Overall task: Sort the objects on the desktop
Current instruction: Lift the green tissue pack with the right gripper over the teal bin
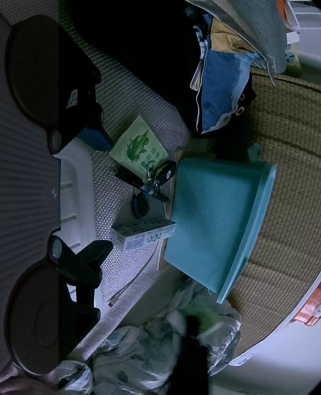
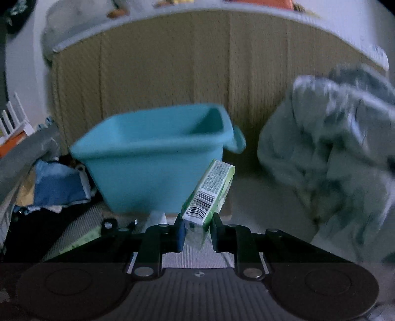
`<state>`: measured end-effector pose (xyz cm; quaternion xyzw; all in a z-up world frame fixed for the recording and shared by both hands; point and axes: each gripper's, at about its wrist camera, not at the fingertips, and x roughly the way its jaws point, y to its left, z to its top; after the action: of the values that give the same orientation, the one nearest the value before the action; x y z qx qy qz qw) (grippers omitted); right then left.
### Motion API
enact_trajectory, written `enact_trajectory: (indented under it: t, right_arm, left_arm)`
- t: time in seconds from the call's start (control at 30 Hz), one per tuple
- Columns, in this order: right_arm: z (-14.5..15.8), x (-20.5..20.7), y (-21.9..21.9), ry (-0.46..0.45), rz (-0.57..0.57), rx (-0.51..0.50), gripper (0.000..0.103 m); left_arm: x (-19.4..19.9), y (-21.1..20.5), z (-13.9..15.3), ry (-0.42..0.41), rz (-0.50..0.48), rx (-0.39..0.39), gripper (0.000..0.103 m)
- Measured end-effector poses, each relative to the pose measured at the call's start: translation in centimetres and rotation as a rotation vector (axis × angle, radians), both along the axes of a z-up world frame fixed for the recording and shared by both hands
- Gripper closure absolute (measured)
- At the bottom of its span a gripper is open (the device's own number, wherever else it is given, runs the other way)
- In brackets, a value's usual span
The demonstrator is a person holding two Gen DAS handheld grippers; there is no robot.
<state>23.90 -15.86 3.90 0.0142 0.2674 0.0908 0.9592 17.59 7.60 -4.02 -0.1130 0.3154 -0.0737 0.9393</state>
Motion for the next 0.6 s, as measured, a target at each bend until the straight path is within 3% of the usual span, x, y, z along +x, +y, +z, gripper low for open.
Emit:
enact_trajectory:
  t: [0.33, 0.6]
  right_arm:
    - [6.2, 3.3, 2.0, -0.151, 0.066, -0.009, 0.08]
    - [8.6, 7.8, 3.6, -0.193, 0.107, -0.017, 0.08]
  left_arm:
    - [-0.2, -0.7, 0.0, -0.007, -0.025, 0.04, 0.02]
    - [-0.1, -0.5, 0.0, -0.007, -0.009, 0.035, 0.02]
